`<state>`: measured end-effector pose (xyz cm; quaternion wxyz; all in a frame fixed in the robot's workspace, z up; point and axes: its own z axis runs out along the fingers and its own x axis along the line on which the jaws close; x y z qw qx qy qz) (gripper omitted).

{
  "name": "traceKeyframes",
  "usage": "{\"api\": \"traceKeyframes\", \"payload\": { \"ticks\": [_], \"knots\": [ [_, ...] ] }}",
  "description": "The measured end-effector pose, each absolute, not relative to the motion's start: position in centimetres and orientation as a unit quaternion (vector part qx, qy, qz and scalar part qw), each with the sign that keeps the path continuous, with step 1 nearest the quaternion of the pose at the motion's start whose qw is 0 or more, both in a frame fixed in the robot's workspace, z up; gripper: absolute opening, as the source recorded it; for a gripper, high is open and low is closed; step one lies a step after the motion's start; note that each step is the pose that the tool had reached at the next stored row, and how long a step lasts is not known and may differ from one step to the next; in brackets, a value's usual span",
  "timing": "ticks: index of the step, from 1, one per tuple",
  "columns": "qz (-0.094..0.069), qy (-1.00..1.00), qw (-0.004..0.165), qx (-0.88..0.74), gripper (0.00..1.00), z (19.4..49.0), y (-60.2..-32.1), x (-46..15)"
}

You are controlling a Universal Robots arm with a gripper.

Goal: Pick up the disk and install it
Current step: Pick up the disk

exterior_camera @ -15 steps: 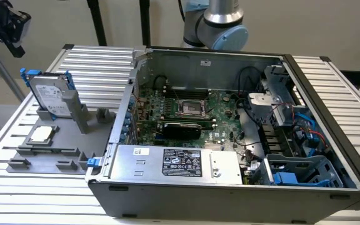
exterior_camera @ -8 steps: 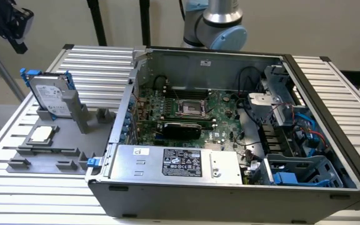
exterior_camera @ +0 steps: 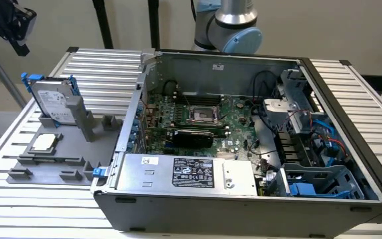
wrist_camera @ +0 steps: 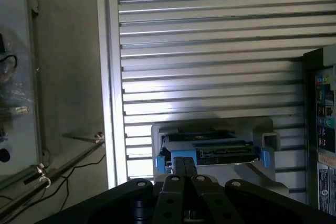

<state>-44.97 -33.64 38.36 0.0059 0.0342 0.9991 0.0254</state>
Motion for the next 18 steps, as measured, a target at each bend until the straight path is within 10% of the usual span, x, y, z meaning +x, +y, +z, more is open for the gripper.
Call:
{"api": "traceKeyframes", "payload": {
  "ticks": [18],
  "knots": [
    [0.025, 0.999, 0.004, -0.023, 0.11, 38.14, -33.64, -44.98]
  ]
}}
